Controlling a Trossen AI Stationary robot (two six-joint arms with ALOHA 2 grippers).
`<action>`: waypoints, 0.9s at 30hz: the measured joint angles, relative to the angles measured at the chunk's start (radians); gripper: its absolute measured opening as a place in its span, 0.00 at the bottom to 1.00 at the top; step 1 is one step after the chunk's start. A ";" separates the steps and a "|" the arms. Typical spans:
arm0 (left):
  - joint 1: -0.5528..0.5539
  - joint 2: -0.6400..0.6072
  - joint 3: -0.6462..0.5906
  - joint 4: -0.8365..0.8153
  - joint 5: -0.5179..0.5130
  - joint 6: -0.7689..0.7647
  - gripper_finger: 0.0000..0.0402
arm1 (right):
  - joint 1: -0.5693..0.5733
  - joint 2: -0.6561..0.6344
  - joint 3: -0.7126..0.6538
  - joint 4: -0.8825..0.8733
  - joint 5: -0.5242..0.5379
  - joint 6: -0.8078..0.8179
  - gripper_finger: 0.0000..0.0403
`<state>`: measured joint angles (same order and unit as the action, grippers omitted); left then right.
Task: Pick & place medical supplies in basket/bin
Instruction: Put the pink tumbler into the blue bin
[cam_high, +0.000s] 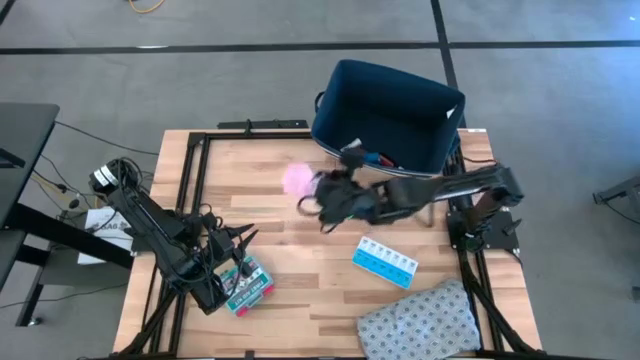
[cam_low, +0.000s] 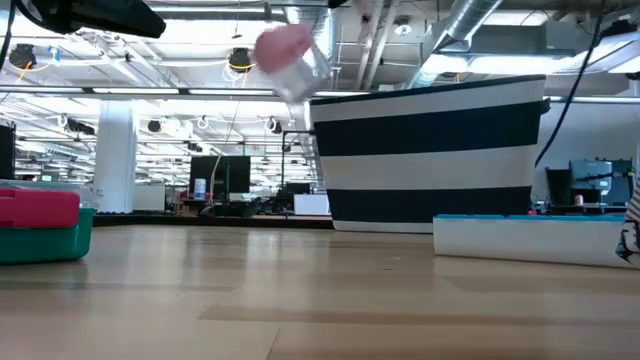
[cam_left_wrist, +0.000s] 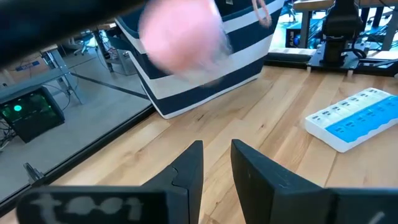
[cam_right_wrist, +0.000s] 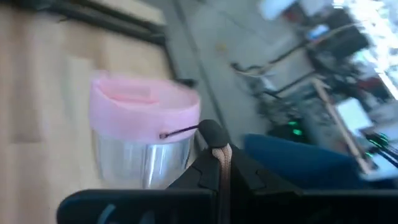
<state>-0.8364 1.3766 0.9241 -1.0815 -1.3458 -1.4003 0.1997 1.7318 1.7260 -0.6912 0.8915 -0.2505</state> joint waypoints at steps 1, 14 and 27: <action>0.000 0.000 0.000 0.000 -0.001 0.001 0.18 | -0.006 -0.025 0.000 -0.003 0.024 -0.018 0.00; 0.000 0.000 0.000 0.001 -0.002 0.002 0.18 | -0.473 -0.256 0.002 -0.218 0.032 0.141 0.00; 0.000 0.000 0.000 0.001 -0.002 0.004 0.18 | -0.806 -0.107 -0.029 -0.500 -0.389 0.330 0.00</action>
<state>-0.8364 1.3766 0.9241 -1.0805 -1.3476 -1.3968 -0.6061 1.6250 1.6966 -1.1917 0.5023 0.0795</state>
